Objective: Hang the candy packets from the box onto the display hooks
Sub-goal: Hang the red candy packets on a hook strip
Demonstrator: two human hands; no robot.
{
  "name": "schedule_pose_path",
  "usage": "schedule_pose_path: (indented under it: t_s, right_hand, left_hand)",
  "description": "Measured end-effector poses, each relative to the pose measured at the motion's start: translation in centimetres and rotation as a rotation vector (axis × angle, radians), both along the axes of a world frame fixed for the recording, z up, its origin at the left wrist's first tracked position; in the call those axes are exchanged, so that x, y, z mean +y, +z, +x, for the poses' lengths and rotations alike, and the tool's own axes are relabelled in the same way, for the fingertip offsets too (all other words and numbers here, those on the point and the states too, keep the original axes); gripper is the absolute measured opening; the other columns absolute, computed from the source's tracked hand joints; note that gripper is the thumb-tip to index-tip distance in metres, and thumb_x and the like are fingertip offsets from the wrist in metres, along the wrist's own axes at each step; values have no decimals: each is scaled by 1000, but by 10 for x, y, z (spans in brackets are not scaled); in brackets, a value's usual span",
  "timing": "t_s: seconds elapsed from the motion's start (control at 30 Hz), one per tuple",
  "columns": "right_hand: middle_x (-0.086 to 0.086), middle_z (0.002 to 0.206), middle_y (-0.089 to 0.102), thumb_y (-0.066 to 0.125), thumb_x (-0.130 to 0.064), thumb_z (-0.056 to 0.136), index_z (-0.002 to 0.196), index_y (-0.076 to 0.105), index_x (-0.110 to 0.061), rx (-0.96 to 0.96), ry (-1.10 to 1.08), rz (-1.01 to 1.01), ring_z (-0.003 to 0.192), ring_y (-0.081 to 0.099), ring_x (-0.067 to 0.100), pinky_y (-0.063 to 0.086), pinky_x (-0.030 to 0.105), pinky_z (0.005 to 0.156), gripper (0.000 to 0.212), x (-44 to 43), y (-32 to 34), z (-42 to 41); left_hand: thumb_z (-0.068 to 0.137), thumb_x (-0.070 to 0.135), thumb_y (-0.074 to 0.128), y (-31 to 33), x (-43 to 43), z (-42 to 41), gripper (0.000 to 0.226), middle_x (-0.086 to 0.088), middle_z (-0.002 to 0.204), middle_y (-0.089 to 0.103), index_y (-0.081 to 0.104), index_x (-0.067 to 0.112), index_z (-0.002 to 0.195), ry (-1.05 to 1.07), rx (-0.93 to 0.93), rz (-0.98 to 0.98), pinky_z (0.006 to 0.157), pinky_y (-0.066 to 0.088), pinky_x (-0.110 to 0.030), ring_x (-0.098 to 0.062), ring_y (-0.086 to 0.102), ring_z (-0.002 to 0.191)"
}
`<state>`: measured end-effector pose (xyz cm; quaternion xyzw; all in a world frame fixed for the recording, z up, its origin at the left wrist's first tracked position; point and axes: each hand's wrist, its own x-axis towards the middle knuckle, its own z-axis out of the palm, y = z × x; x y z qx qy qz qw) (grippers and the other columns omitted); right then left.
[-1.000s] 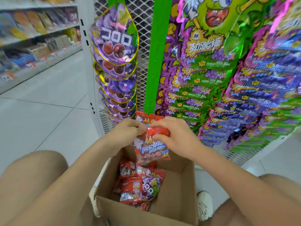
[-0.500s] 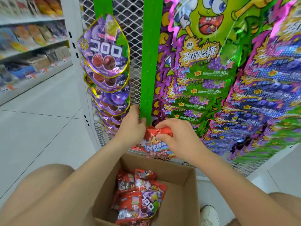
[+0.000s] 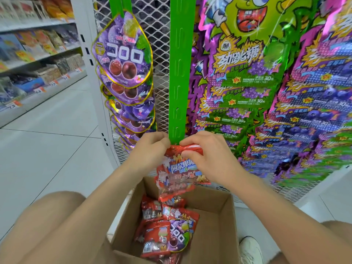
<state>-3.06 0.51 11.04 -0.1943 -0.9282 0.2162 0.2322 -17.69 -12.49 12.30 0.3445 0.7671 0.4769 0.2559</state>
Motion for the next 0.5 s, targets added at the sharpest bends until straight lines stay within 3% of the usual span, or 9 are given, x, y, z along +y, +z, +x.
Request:
schedule_pose_path:
  t_s: [0.1,0.23,0.37,0.5]
  right_hand:
    - [-7,104,69,78,-32,94,118,79,-28,60,5,14,97,61,10,41,25,88,25,-6,0,-1]
    - [-6,95,64,81,-27,92,119,80,-25,135,-15,59,87,56,6,37,14,81,27,-11,-1,-1]
    - [-1,95,60,82,-18,91,124,78,-16,174,-17,181,81,53,8,49,25,75,32,-14,-11,-2]
    - [1,98,53,80,-10,92,127,74,-10,183,-3,318,80,44,-3,43,21,61,36,-17,-18,-2]
  left_hand:
    - [87,34,55,5,-9,0,32,-22,105,72,74,9,94,-46,19,-1,96,51,-56,-37,68,101]
    - [94,26,61,4,-16,-3,23,-20,92,72,72,7,88,-87,1,-5,80,45,-42,-19,62,81]
    - [99,27,66,5,-20,-7,23,-5,88,76,78,14,86,-147,-41,9,86,47,-38,-18,67,87]
    - [106,32,64,1,-21,-11,31,-1,85,77,78,13,86,-143,-33,28,80,49,-33,-12,67,80]
